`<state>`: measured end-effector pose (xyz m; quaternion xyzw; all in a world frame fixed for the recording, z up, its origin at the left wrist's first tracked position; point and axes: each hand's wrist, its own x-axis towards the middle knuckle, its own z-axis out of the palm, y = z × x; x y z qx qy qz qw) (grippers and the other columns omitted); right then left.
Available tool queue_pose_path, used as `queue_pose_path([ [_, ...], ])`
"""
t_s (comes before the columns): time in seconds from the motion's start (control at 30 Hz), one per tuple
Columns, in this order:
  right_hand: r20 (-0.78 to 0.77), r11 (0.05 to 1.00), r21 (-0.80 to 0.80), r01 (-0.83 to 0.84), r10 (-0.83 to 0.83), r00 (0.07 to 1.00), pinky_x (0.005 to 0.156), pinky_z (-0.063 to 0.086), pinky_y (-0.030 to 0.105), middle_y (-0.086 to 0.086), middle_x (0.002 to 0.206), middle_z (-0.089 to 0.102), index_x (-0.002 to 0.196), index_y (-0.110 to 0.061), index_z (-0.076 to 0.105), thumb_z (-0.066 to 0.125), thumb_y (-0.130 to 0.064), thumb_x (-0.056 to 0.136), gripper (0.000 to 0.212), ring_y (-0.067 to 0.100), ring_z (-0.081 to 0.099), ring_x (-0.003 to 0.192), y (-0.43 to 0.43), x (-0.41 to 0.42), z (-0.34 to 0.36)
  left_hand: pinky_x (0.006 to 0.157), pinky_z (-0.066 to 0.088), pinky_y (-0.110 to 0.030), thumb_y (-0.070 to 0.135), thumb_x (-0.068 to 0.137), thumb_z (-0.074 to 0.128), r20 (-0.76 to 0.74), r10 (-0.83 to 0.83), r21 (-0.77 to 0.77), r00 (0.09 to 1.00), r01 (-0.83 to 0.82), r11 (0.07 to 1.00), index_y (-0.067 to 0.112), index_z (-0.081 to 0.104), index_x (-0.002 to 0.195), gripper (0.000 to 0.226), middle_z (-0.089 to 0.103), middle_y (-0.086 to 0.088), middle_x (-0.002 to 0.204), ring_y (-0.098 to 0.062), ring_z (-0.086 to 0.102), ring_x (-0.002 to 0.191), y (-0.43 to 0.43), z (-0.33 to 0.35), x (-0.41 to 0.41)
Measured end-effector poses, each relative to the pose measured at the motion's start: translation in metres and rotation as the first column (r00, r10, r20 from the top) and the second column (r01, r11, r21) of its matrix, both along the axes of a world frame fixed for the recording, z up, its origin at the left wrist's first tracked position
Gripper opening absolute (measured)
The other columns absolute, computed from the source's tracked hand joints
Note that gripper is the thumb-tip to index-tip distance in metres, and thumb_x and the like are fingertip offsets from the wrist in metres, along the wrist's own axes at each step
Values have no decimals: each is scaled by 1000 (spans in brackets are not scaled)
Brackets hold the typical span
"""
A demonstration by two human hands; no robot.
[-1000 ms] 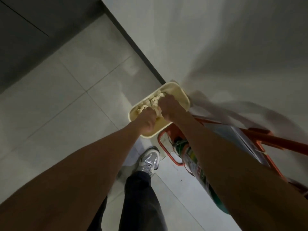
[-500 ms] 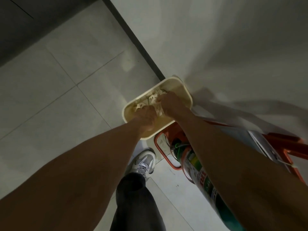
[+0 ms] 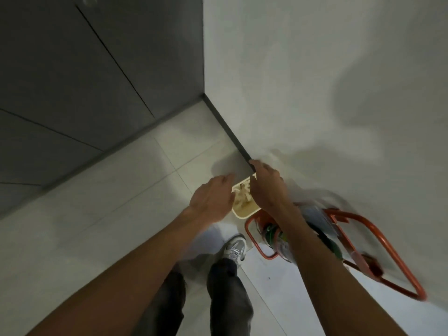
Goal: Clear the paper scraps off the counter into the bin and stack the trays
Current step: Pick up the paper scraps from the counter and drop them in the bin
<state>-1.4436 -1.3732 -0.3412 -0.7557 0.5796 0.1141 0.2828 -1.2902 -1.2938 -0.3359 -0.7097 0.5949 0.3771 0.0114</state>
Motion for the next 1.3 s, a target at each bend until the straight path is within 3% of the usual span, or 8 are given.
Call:
queue_pose_path([
  [0.17,180,994,-111,6,15,984,100,57,56,7,142,63,148,-29,44,50,-27,106,42,33,65,121,43,74,178,107,47,-46,40,105,45,30,135,-155,990,-129,979,24,26,158,59,51,-8,150,-29,52,134,56,169,109],
  [0.27,263,980,-198,-2,55,963,110,51,51,2,152,56,151,-31,41,50,-30,108,44,30,59,133,71,120,263,107,46,-43,43,105,47,24,241,-263,970,-227,938,26,30,157,57,54,-5,148,-27,53,132,98,249,169],
  [0.4,367,958,-286,-7,116,923,109,48,42,-2,151,56,149,-33,43,50,-30,107,42,24,57,133,105,187,346,109,45,-41,50,102,47,8,404,-355,915,-375,856,32,38,151,53,53,3,149,-23,51,135,155,330,244],
  [0.6,476,932,-348,-100,267,838,102,49,33,-2,143,60,146,-32,49,55,-28,106,41,19,59,126,142,291,419,105,45,-38,46,102,54,-52,634,-474,772,-578,665,31,48,145,45,57,4,144,-21,52,132,240,412,337],
  [0.9,465,870,-343,-355,486,740,112,41,24,-3,147,58,139,-23,60,59,-23,106,34,14,56,134,134,459,433,85,45,-26,19,98,67,-129,808,-626,575,-679,383,18,69,116,18,73,0,112,-25,68,91,281,413,473],
  [1.03,389,837,-379,-395,531,753,97,53,31,0,135,64,134,-23,62,63,-22,103,31,18,66,115,99,533,419,85,46,-24,18,98,67,-143,813,-620,564,-692,371,17,70,114,16,74,1,113,-21,70,96,250,394,525],
  [1.13,318,859,-310,-407,497,808,95,54,38,4,138,61,139,-22,59,64,-19,102,38,25,66,115,62,580,414,89,45,-25,14,96,67,-131,769,-592,626,-671,446,16,69,116,20,74,-1,114,-23,70,102,211,381,557],
  [1.3,218,889,-310,-336,410,886,85,51,39,10,125,68,134,-23,62,64,-17,100,34,34,66,114,-11,635,400,91,55,-46,23,95,54,-114,686,-490,719,-641,590,27,56,126,31,63,-2,126,-28,62,112,131,371,594],
])
